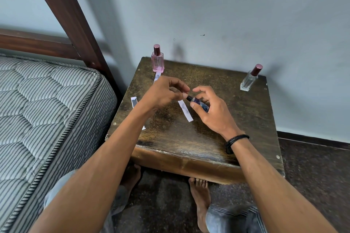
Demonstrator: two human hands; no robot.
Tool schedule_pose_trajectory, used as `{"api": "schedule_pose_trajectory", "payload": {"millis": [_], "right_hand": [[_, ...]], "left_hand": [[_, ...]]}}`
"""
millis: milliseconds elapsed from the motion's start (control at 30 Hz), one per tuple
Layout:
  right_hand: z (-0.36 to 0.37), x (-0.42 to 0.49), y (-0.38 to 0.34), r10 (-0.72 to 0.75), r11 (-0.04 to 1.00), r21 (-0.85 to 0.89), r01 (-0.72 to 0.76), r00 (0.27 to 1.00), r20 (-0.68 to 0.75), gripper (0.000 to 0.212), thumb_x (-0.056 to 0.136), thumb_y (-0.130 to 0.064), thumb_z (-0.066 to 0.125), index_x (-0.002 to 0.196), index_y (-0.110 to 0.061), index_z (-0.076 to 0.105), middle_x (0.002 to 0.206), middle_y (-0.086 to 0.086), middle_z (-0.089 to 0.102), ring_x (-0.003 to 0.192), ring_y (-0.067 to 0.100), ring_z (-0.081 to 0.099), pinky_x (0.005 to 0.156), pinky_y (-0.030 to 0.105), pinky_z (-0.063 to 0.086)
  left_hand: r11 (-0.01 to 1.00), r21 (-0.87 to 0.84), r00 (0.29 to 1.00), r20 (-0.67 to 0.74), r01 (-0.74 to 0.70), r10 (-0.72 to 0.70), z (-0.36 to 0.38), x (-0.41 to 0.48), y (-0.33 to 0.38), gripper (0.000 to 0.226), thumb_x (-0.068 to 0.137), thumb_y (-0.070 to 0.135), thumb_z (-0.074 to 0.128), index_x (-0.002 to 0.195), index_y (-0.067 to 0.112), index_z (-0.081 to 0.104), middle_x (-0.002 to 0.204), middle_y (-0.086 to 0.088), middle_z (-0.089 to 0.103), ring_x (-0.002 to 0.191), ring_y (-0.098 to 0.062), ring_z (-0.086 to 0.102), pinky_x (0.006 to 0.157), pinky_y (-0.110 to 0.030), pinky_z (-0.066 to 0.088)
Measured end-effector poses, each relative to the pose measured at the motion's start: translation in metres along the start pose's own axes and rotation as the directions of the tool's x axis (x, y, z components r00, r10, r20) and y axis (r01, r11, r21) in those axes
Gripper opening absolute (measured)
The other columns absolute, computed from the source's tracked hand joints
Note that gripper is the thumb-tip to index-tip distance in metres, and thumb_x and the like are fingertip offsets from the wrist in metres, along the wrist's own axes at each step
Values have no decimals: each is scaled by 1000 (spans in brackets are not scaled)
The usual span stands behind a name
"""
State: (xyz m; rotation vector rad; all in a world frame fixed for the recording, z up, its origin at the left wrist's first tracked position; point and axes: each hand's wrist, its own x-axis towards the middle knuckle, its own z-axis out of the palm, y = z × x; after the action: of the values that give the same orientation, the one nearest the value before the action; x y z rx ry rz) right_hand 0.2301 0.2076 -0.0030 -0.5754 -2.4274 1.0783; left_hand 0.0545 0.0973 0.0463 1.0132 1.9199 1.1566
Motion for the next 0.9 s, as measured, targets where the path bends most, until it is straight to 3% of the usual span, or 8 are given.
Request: {"api": "schedule_pose_trajectory", "payload": {"millis": [233,667,900], "right_hand": [[0,0,0,-15,1000,-1,15,1000,-14,41,95,-24,70,127,-37,49,107,-8,68,111,15,64,98,45,52],[0,-1,-1,-27,999,-31,27,999,-19,40,95,-22,69,126,-37,49,112,-6,66,112,17,63,98,48,52],[1,-1,2,-42,998,-46,42,999,-12,40,95,-19,69,126,-36,49,111,-6,65,113,18,62,97,48,52]], "left_hand": [[1000,-1,1000,-6,2,-2,2,1,-1,17,81,5,81,96,12,77,96,-6,76,94,-22,72,89,-29,58],[1000,3,1000,-27,-4,4,6,2,-2,17,79,1,82,91,10,76,85,-3,76,78,-10,70,83,-28,59],[999,45,999,-39,-3,4,8,1,0,17,76,0,84,88,8,75,85,-7,77,77,-13,69,86,-36,60]]}}
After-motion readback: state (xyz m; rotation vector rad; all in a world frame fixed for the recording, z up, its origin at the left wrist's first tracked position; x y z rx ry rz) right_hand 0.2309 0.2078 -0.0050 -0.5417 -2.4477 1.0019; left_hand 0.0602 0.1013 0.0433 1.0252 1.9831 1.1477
